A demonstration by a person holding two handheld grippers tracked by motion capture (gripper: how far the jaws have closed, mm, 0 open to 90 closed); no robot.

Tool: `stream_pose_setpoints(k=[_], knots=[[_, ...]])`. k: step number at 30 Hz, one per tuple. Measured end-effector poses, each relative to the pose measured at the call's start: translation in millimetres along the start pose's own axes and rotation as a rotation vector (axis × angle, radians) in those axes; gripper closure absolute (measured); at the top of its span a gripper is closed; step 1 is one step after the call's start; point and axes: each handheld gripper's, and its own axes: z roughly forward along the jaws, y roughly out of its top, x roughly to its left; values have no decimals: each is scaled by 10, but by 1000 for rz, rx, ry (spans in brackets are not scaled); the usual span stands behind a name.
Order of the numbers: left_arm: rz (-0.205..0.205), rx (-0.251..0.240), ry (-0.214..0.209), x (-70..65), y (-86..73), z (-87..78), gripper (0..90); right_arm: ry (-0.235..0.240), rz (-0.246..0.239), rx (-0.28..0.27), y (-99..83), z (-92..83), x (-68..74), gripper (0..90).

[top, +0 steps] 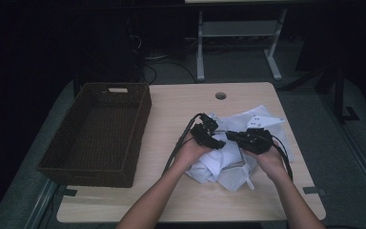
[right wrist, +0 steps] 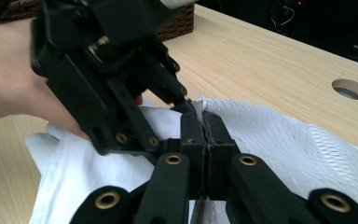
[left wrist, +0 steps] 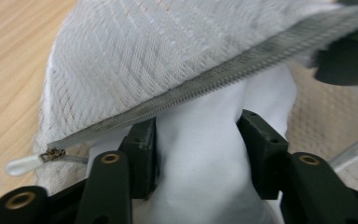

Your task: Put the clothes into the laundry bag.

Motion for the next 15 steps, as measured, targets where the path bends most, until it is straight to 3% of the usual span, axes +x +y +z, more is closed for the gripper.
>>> stream_pose_setpoints(k=[6,15], knots=[[21,-42,-19,-14,-75,-263,357,-3,4,-1,-2,-8,-9,881],[33,-76,12,34,-410,-763,255,-9,15,6,-10,-9,-16,880]])
